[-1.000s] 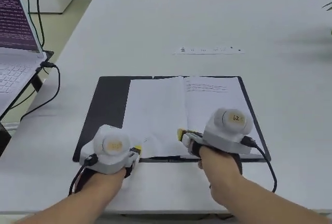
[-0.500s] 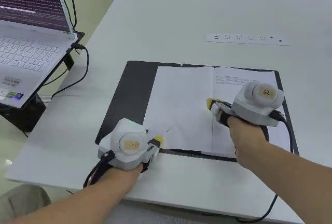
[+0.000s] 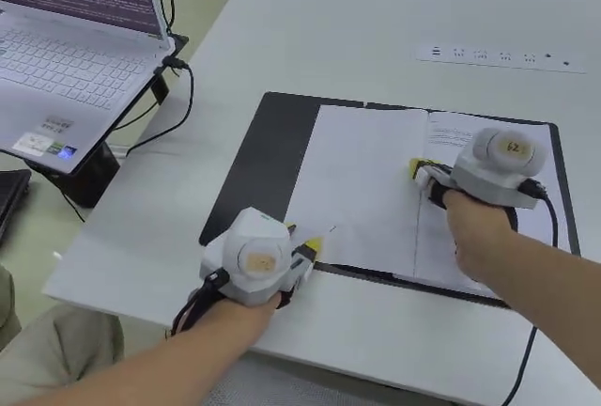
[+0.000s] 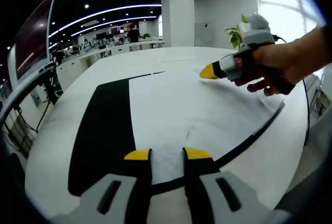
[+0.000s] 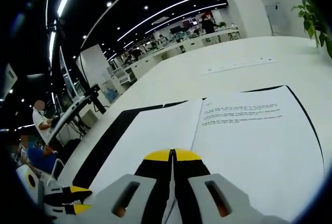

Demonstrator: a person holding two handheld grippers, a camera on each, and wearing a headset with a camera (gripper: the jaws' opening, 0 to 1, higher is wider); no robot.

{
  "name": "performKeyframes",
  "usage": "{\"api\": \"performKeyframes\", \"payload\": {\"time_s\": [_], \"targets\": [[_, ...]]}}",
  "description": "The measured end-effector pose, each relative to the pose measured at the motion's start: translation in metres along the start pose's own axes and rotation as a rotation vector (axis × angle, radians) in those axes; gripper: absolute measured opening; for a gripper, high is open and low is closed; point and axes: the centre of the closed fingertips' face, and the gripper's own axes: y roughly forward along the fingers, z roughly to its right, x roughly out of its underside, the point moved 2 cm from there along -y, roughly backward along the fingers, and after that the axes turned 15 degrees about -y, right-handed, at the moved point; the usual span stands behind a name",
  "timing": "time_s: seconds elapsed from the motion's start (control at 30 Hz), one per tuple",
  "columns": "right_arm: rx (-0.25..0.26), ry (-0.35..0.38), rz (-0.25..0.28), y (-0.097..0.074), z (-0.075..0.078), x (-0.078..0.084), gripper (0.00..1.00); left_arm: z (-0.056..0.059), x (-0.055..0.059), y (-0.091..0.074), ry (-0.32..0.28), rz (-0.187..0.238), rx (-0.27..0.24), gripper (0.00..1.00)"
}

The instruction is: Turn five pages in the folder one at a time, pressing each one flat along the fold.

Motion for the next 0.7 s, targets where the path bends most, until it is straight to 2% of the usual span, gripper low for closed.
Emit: {"api": "performKeyframes", "payload": {"time_s": [0.07,0.13,0.33,0.47,0.6,0.7], "targets": [[0.006,-0.001,-0.002,0.004,0.004,-0.001,0.00,0.000,0.000,0.000,-0.001,0.002,0.000,0.22],[0.010,-0.012,-0.004,0.015,0.013,-0.004,0.00,0.000,0.000,0.000,-0.002,0.003,0.000,0.22],[0.024,-0.021,0.003,0.018,0.017,-0.008,0.00,0.001,0.000,0.000,-0.001,0.002,0.000,0.22],[0.023,-0.033,0.001,0.032,0.028,-0.009,0.00,0.001,0.000,0.000,-0.002,0.004,0.001,0.22],[0.028,-0.046,0.002,0.036,0.029,-0.015,0.00,0.001,-0.001,-0.001,-0.003,0.006,0.001,0.22],[0.031,-0.057,0.001,0.047,0.035,-0.017,0.00,0.001,-0.001,-0.002,-0.004,0.006,0.001,0.22]]}}
